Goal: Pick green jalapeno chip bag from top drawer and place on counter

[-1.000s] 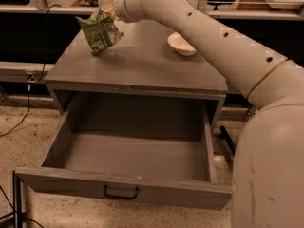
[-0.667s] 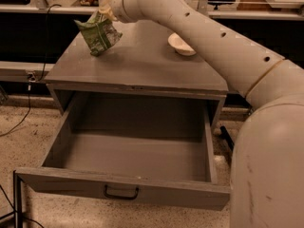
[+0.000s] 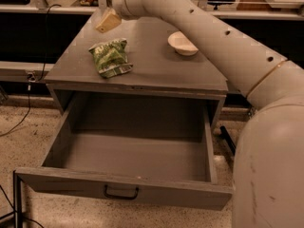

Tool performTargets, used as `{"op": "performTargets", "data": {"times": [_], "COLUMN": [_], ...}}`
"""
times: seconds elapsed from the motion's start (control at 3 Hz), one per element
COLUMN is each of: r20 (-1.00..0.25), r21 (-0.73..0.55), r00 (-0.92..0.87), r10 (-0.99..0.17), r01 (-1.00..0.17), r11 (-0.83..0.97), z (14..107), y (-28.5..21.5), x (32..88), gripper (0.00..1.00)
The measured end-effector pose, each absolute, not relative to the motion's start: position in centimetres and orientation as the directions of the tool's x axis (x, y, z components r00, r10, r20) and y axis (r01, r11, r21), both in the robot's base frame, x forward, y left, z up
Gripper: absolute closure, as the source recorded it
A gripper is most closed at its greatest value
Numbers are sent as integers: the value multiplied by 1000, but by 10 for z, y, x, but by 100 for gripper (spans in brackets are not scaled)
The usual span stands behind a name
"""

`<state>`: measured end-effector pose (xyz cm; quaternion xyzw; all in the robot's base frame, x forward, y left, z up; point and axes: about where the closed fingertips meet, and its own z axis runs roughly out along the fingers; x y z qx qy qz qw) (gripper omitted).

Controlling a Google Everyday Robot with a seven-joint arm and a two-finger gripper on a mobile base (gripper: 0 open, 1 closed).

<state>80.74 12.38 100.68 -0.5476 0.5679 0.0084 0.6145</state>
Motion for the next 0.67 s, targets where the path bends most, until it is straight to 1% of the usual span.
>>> {"op": "performTargets", "data": {"times": [0.33, 0.67], "r20": [-686, -685], "r21": [-700, -702], "r00": [375, 377], "r10": [-623, -624], "r01": [-575, -572], "r11": [424, 424], "z": [1047, 1050], "y": [93, 92], "x": [797, 796], "gripper": [0, 0]}}
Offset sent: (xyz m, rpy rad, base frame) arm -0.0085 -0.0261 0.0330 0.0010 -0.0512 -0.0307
